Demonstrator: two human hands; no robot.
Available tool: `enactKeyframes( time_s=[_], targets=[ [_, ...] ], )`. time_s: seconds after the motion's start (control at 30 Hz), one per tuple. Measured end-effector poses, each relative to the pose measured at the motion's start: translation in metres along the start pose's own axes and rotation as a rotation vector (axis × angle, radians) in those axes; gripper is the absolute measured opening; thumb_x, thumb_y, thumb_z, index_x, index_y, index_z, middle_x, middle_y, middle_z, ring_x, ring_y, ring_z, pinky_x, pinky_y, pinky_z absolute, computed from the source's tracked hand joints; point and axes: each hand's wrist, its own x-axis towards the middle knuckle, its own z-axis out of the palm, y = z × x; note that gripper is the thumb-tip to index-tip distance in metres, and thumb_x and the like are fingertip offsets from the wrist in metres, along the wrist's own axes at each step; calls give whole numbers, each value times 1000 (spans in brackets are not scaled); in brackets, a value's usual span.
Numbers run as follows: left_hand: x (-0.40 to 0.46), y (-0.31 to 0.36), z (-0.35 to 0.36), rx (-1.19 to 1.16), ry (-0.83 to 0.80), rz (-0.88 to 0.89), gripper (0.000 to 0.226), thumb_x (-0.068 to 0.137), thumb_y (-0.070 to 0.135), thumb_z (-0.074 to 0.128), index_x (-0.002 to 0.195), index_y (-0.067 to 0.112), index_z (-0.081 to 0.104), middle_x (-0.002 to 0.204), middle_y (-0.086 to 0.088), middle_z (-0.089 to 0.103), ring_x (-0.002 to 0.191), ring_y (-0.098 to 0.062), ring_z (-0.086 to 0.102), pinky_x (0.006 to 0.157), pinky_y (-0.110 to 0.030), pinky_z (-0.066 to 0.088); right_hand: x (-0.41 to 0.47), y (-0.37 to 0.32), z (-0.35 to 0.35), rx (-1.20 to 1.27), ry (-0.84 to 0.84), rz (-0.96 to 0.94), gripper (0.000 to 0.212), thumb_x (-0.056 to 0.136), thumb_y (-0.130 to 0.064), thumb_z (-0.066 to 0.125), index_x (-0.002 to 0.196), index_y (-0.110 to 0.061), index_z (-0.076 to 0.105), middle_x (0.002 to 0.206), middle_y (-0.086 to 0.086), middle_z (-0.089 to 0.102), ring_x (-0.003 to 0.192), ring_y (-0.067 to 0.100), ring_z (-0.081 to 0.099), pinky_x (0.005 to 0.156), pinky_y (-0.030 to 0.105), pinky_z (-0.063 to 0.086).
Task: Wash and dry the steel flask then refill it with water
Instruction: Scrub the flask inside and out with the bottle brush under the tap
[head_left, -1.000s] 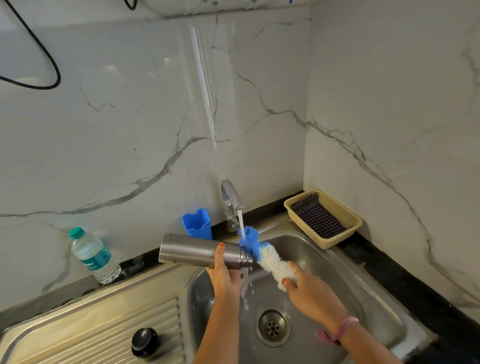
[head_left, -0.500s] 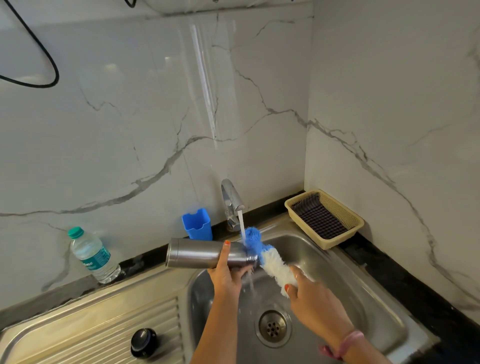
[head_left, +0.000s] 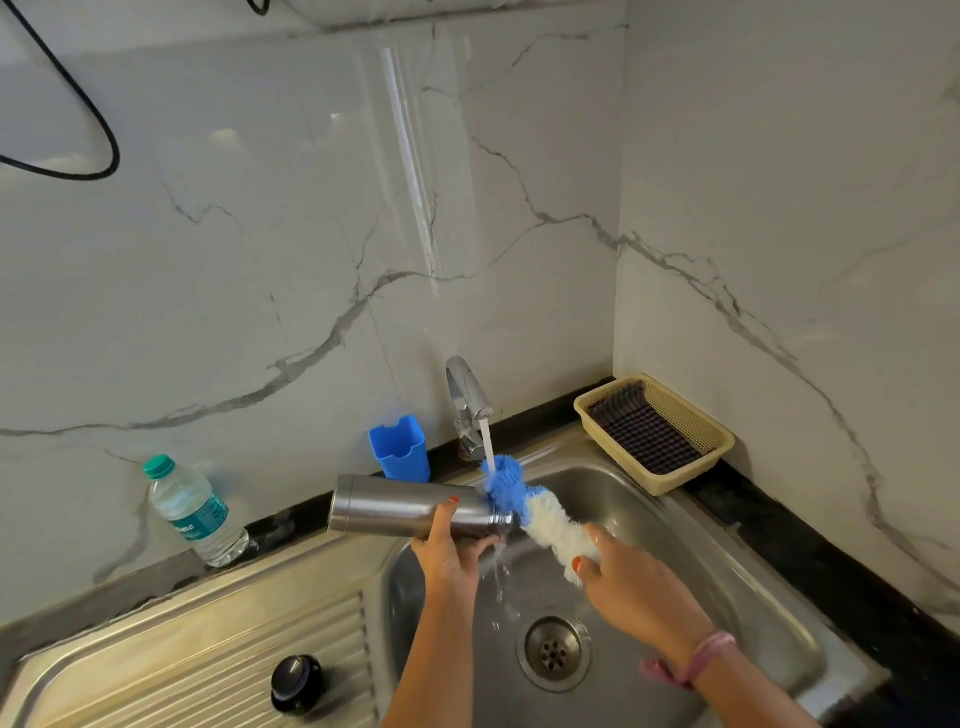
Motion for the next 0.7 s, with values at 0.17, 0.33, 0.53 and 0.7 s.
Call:
enactKeyframes(
  time_s=[0.17, 0.33, 0.53, 0.7],
  targets=[
    [-8, -6, 3, -38, -41, -37, 77, 69, 5, 75, 135, 23, 40, 142, -15, 48, 130, -44, 46, 94, -76, 40, 30, -6, -7, 39, -20, 14, 46, 102, -31, 39, 146, -21, 32, 101, -4, 58, 72, 3, 57, 61, 18, 43],
    [-2, -1, 0, -129, -20, -22, 70, 78, 2, 70, 138, 22, 40, 136, -15, 50, 131, -43, 45, 102, -74, 35, 20, 1, -22, 24, -77, -6, 45, 101, -31, 42, 145, -21, 36, 124, 0, 58, 102, 13, 59, 85, 25, 46],
    [-11, -4, 4, -120, -54, -62, 87, 65, 7, 75, 142, 23, 37, 144, -17, 45, 133, -46, 42, 95, -78, 38, 33, -3, -27, 42, -69, 22, 43, 100, -29, 45, 142, -18, 43, 116, -1, 59, 95, 11, 57, 77, 23, 41],
    [-7, -5, 6, -45, 0, -16, 95, 63, 13, 83, 145, 24, 36, 140, -15, 51, 129, -43, 48, 81, -71, 48, 23, -5, -37, -15, -90, -7, 44, 101, -27, 43, 144, -18, 39, 128, 2, 57, 107, 14, 57, 81, 23, 41]
  ],
)
